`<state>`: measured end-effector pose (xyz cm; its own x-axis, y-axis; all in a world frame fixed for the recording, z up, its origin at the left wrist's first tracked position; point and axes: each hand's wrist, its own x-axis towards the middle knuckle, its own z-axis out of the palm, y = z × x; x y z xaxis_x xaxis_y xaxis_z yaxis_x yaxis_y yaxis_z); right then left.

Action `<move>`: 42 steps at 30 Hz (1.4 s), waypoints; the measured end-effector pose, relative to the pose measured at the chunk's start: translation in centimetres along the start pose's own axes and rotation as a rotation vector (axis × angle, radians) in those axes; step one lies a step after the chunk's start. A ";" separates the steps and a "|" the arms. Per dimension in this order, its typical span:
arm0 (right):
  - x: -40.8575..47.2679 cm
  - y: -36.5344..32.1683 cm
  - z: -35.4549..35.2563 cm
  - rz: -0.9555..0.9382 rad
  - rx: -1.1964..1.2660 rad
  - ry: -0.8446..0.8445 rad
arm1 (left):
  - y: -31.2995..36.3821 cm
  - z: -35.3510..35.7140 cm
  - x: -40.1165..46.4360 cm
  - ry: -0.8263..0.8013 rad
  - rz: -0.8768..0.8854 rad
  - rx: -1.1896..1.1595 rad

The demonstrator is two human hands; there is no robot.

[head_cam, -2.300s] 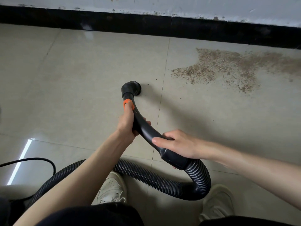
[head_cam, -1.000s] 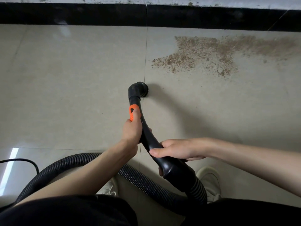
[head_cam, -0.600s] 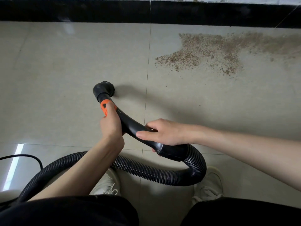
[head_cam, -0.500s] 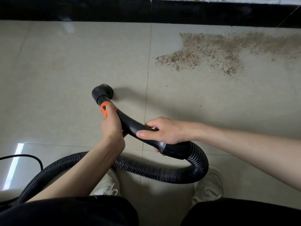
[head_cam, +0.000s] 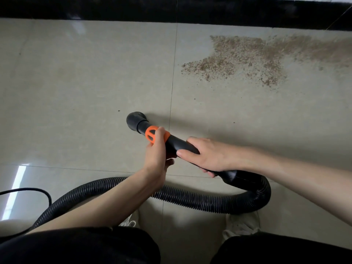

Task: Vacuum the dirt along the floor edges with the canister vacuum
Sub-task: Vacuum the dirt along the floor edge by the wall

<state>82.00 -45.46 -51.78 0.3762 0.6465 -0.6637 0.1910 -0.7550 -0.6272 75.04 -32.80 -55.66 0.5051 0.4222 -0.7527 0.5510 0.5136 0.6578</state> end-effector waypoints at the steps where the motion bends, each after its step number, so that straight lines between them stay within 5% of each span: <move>1: 0.0 0.2 -0.2 0.002 0.020 0.007 | 0.2 0.2 0.1 -0.017 0.002 0.007; 9: 3.5 -1.5 -1.7 -0.130 -0.024 0.125 | 3.1 -1.2 2.2 0.150 0.218 0.039; 15: 7.3 -3.9 -2.6 -0.126 -0.005 0.079 | 5.8 -2.7 4.5 0.174 0.094 0.029; 23: 9.2 -7.8 -2.5 -0.212 -0.124 0.066 | 7.5 -5.5 5.0 0.333 0.158 -0.138; 30: 6.7 -5.0 -1.6 -0.029 0.094 -0.235 | 4.0 -4.6 3.4 0.125 0.038 -0.140; 38: 2.3 -0.7 -1.1 -0.027 0.173 -0.042 | 2.7 -1.4 1.3 0.095 0.188 0.020; 42: 1.8 -0.3 -0.6 0.028 0.201 -0.055 | 2.3 -0.8 1.0 0.051 0.097 0.035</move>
<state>83.17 -44.17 -52.49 0.3273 0.6351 -0.6996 -0.0056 -0.7391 -0.6736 76.23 -30.60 -54.95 0.5236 0.5063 -0.6852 0.5240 0.4427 0.7276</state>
